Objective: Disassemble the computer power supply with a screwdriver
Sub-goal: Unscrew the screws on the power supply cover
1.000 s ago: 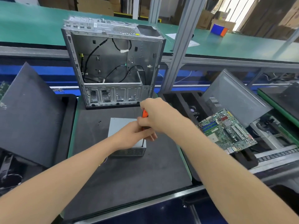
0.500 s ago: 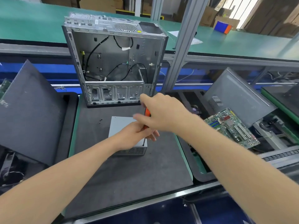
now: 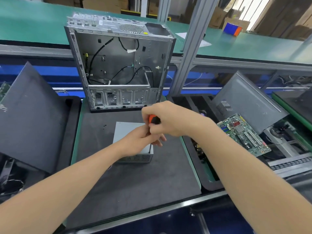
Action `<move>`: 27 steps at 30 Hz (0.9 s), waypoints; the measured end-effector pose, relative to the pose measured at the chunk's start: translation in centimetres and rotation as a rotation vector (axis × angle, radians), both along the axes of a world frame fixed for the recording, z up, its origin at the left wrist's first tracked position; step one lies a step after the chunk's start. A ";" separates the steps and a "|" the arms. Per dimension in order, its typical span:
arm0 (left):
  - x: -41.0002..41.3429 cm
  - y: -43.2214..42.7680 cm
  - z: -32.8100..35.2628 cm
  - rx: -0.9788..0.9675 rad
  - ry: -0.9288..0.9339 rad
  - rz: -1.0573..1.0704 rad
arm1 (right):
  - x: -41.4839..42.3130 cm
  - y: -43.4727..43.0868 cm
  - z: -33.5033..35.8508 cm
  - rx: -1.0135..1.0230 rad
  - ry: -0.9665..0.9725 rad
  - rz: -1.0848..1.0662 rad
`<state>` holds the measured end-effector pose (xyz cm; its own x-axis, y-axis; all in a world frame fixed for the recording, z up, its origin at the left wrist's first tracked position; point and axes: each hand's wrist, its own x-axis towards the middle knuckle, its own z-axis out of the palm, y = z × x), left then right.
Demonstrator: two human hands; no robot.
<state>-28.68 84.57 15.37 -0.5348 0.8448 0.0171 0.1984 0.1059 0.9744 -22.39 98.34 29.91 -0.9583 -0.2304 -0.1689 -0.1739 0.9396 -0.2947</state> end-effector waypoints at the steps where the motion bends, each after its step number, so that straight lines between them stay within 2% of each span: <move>1: 0.0 -0.1 0.1 -0.009 -0.001 -0.009 | -0.1 0.3 0.3 0.005 -0.028 0.076; 4: 0.2 -0.4 0.2 -0.025 -0.005 -0.033 | -0.3 0.8 0.8 0.043 -0.075 0.192; 9: 0.8 -0.4 0.4 -0.022 0.004 -0.009 | 0.4 0.3 0.8 0.079 0.008 0.133; 11: 0.9 -0.5 0.4 -0.019 -0.003 0.015 | 0.8 -0.9 0.0 0.168 0.127 -0.003; 14: 1.5 -0.4 0.7 -0.055 0.002 0.052 | 0.8 -3.3 -1.6 0.390 0.273 -0.374; 17: 2.1 0.0 0.7 -0.037 0.027 0.094 | 0.4 -4.3 -2.9 0.423 0.313 -0.491; 21: 1.4 -0.2 0.1 -0.016 0.015 0.106 | 0.1 -3.9 -3.0 0.319 0.294 -0.422; 27: 0.7 -0.2 -0.2 -0.014 0.014 0.053 | 0.7 -1.6 -0.4 0.099 0.078 -0.089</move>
